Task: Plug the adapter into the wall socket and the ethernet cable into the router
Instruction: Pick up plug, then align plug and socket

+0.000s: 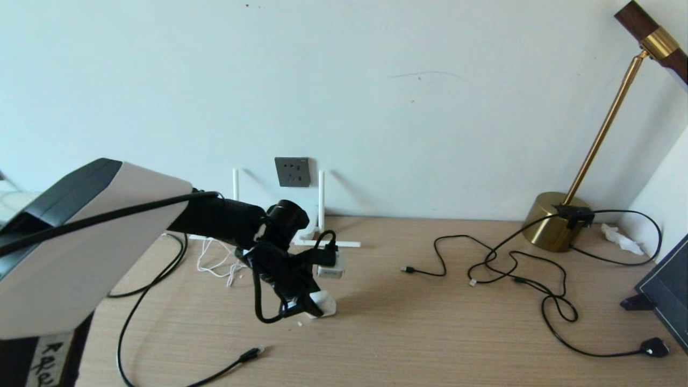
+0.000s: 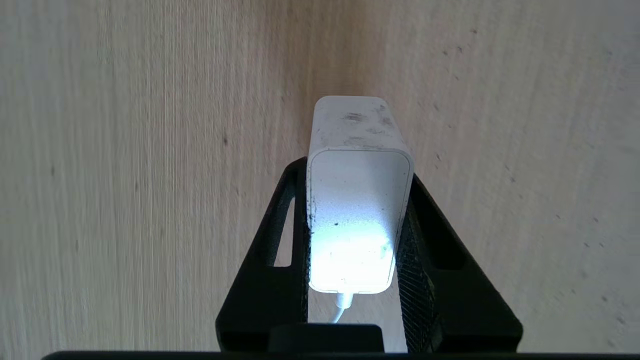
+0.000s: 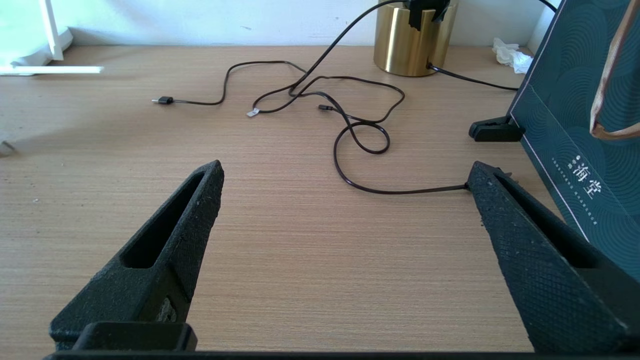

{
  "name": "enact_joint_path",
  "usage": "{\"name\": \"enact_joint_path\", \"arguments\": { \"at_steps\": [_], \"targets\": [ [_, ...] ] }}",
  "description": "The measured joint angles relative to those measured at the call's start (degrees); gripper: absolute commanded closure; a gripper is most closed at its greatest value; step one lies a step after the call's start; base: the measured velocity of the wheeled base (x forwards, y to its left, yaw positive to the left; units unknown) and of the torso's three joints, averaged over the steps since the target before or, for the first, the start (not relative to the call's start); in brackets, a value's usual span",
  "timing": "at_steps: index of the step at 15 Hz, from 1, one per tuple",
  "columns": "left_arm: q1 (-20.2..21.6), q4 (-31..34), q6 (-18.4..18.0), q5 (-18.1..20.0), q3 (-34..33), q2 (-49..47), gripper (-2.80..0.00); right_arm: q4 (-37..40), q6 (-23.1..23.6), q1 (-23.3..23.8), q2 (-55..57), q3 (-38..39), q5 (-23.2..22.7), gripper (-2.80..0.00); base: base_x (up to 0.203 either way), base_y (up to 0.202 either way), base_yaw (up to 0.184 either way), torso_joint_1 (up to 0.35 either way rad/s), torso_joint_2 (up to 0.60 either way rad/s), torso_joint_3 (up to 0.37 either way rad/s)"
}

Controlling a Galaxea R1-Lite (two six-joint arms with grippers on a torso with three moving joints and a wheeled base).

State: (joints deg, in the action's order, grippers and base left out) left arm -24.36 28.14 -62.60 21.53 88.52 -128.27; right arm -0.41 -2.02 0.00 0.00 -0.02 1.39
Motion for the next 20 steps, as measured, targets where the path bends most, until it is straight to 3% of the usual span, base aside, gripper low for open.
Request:
{"name": "enact_joint_path", "arguments": {
  "at_steps": [5, 8, 12, 15, 17, 18, 20],
  "targets": [
    [5.03, 0.31, -2.16, 5.57, -11.85, 11.64, 0.00, -0.01, 0.02, 0.00, 0.00, 0.00, 0.04, -2.80, 0.000, 0.000, 0.000, 0.000, 0.00, 0.000],
    [10.17, 0.37, -2.78, 15.43, -20.40, 20.91, 0.00, -0.01, -0.02, 0.00, 0.00, 0.00, 0.01, -2.80, 0.000, 0.000, 0.000, 0.000, 0.00, 0.000],
    [22.59, -1.28, -2.78, 27.18, -24.49, 29.46, 0.00, 0.03, -0.02, 0.02, 0.00, 0.00, 0.01, -2.80, 0.000, 0.000, 0.000, 0.000, 0.00, 0.000],
    [32.45, -2.40, -1.83, 28.86, -24.87, 33.60, 0.00, 0.01, -0.04, 0.00, 0.00, 0.02, 0.01, -2.80, 0.000, 0.000, 0.000, 0.000, 0.00, 0.000],
    [34.92, -2.51, 5.88, 29.08, -22.36, 35.82, 0.00, 0.01, 0.02, 0.05, 0.00, 0.02, 0.04, -2.80, 0.000, 0.000, 0.000, 0.000, 0.00, 0.000],
    [35.38, -2.84, 13.41, 29.13, -19.89, 36.73, 0.00, 0.01, 0.01, 0.00, 0.00, 0.02, 0.06, -2.80, 0.000, 0.000, 0.000, 0.000, 0.00, 0.000],
    [35.71, -4.03, 31.89, 28.50, -15.38, 38.35, 0.00, -0.01, 0.01, 0.00, 0.00, 0.02, -0.01, -2.80, 0.000, 0.000, 0.000, 0.000, 0.00, 0.000]
  ]
}}
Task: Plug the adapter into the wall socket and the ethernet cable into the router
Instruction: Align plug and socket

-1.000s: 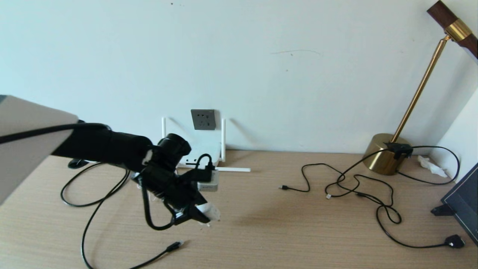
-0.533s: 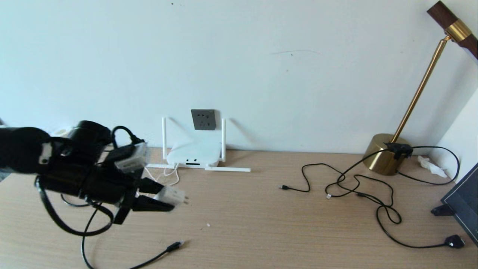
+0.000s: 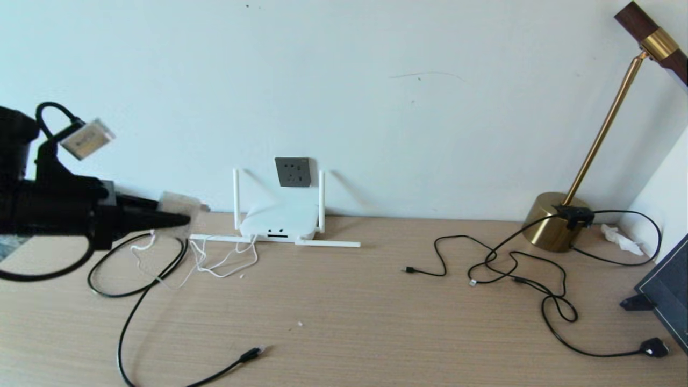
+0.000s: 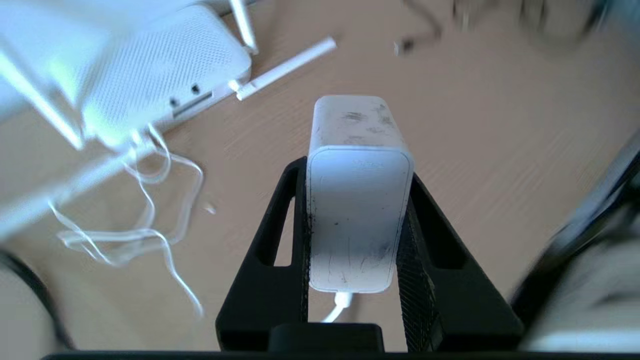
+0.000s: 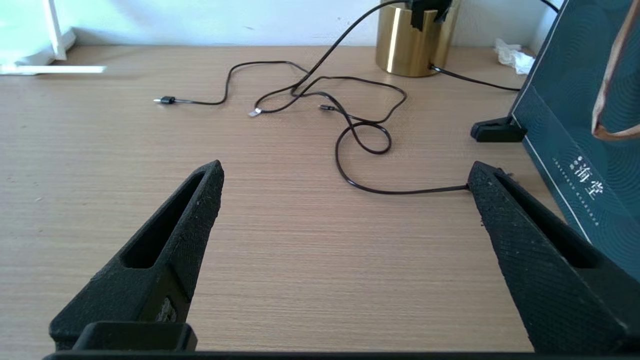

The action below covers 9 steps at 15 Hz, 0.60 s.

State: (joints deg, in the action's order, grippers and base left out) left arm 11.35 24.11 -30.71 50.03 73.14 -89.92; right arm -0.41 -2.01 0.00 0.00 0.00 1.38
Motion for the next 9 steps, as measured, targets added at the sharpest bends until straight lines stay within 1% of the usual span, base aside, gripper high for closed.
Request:
{"name": "enact_joint_path", "arguments": {
  "at_steps": [1, 2, 3, 4, 5, 6, 7, 9],
  "targets": [
    [-0.52, -1.04, 10.25, -0.89, 1.27, 0.99, 0.00, 0.01, 0.00, 0.02, 0.00, -0.02, 0.05, -2.80, 0.000, 0.000, 0.000, 0.000, 0.00, 0.000],
    [-1.92, -2.63, 19.39, -2.45, 1.54, 2.05, 0.00, 0.00, -0.02, 0.02, 0.00, -0.02, 0.00, -2.80, 0.000, 0.000, 0.000, 0.000, 0.00, 0.000],
    [-3.69, -5.28, 27.75, -5.34, 0.26, 2.84, 0.00, 0.01, 0.00, 0.02, 0.00, -0.02, 0.03, -2.80, 0.000, 0.000, 0.000, 0.000, 0.00, 0.000],
    [-5.22, -8.58, 33.58, -9.09, -1.95, 3.23, 0.00, 0.01, 0.00, 0.00, 0.00, -0.02, 0.02, -2.80, 0.000, 0.000, 0.000, 0.000, 0.00, 0.000],
    [-6.98, -12.96, 37.54, -13.50, -5.43, 3.23, 0.00, 0.01, -0.02, 0.00, 0.00, -0.02, 0.03, -2.80, 0.000, 0.000, 0.000, 0.000, 0.00, 0.000],
    [-8.87, -18.86, 39.63, -17.78, -9.36, 2.88, 0.00, 0.00, 0.00, 0.00, 0.00, -0.02, 0.04, -2.80, 0.000, 0.000, 0.000, 0.000, 0.00, 0.000],
    [-10.94, -26.08, 40.89, -21.87, -13.35, 1.97, 0.00, 0.00, 0.03, 0.05, 0.00, -0.02, 0.05, -2.80, 0.000, 0.000, 0.000, 0.000, 0.00, 0.000],
    [-15.02, -44.52, 42.23, -30.34, -19.61, -2.62, 0.00, 0.00, 0.00, 0.00, 0.00, -0.02, 0.02, -2.80, 0.000, 0.000, 0.000, 0.000, 0.00, 0.000]
  ]
}}
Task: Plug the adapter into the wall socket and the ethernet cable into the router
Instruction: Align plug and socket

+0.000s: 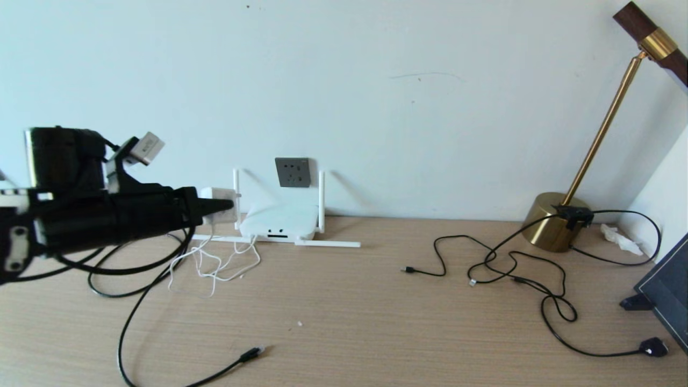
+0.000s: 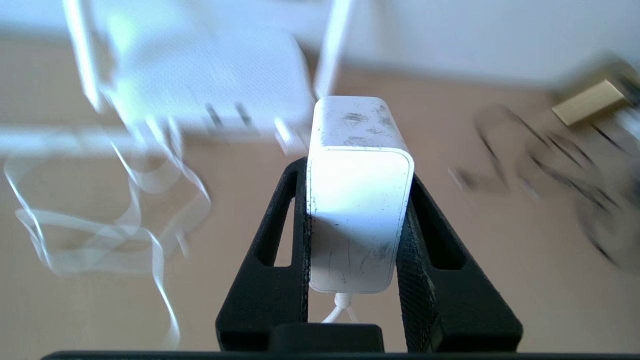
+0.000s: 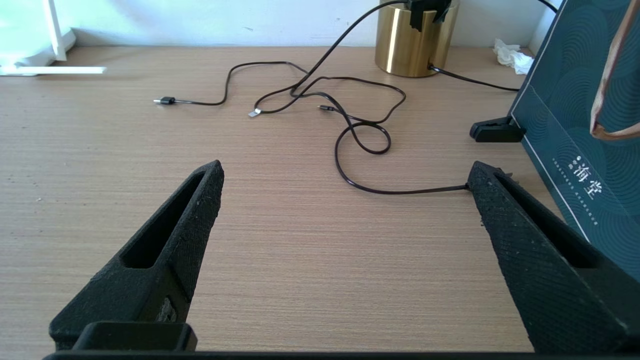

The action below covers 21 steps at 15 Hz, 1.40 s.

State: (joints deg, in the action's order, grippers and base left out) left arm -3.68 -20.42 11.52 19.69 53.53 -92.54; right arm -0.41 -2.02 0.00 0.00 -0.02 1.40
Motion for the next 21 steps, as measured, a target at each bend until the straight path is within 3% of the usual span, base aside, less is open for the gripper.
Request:
{"name": "enact_joint_path", "arguments": {
  "at_steps": [3, 6, 10, 13, 16, 21],
  "targets": [
    [-4.40, -28.86, -3.87, -12.18, -4.31, -11.88, 0.00, 0.00, 0.02, 0.02, 0.00, 0.00, 0.02, -2.80, 0.000, 0.000, 0.000, 0.000, 0.00, 0.000],
    [-8.56, -48.58, -11.01, -19.49, -4.52, -19.57, 0.00, 0.00, 0.02, 0.00, 0.00, 0.00, 0.02, -2.80, 0.000, 0.000, 0.000, 0.000, 0.00, 0.000],
    [-10.23, -55.45, -12.45, -23.89, 0.85, -25.10, 0.00, 0.01, -0.01, 0.00, 0.00, 0.00, 0.00, -2.80, 0.000, 0.000, 0.000, 0.000, 0.00, 0.000],
    [-10.46, -58.03, -13.42, -24.00, 2.69, -27.79, 0.00, 0.03, 0.01, 0.00, 0.00, 0.00, 0.00, -2.80, 0.000, 0.000, 0.000, 0.000, 0.00, 0.000],
    [-10.35, -58.30, -17.66, -23.89, 6.91, -30.30, 0.00, 0.00, 0.00, 0.00, 0.00, 0.00, 0.00, -2.80, 0.000, 0.000, 0.000, 0.000, 0.00, 0.000],
    [-10.71, -62.03, -18.21, -23.74, 10.97, -35.02, 0.00, 0.00, 0.00, 0.00, 0.00, -0.02, 0.02, -2.80, 0.000, 0.000, 0.000, 0.000, 0.00, 0.000]
  ]
}}
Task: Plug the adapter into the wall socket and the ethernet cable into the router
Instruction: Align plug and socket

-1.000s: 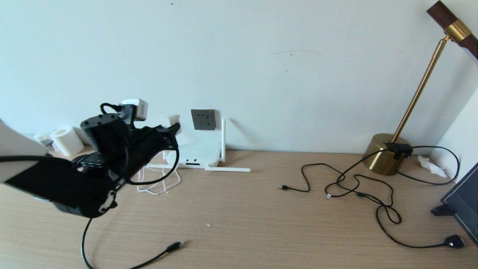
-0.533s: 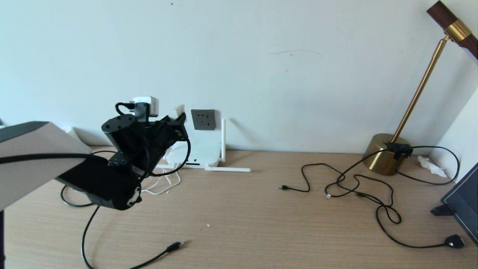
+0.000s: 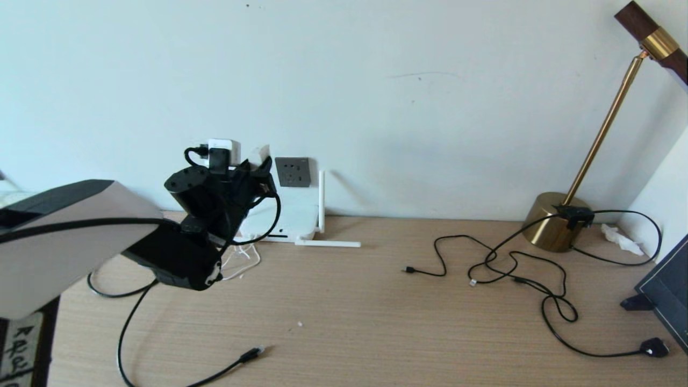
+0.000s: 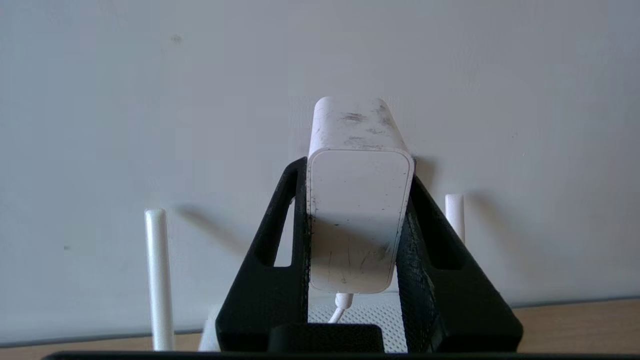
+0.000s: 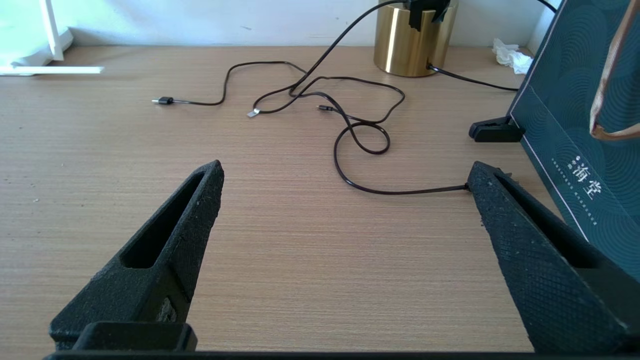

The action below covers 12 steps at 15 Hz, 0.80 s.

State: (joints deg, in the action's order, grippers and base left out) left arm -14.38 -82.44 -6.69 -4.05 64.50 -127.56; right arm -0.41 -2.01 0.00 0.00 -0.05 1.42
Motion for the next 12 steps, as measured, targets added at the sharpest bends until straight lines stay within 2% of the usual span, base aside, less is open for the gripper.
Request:
{"name": "enact_joint_path", "arguments": {
  "at_steps": [7, 12],
  "targets": [
    [-0.42, -1.45, 0.13, -0.25, 5.26, -7.00, 0.00, 0.00, -0.02, 0.00, 0.00, 0.05, -0.04, -2.80, 0.000, 0.000, 0.000, 0.000, 0.00, 0.000],
    [-0.46, -1.43, 1.85, -2.25, 10.77, -11.82, 0.00, 0.00, -0.02, 0.00, 0.00, 0.05, -0.02, -2.80, 0.000, 0.000, 0.000, 0.000, 0.00, 0.000]
  ]
}}
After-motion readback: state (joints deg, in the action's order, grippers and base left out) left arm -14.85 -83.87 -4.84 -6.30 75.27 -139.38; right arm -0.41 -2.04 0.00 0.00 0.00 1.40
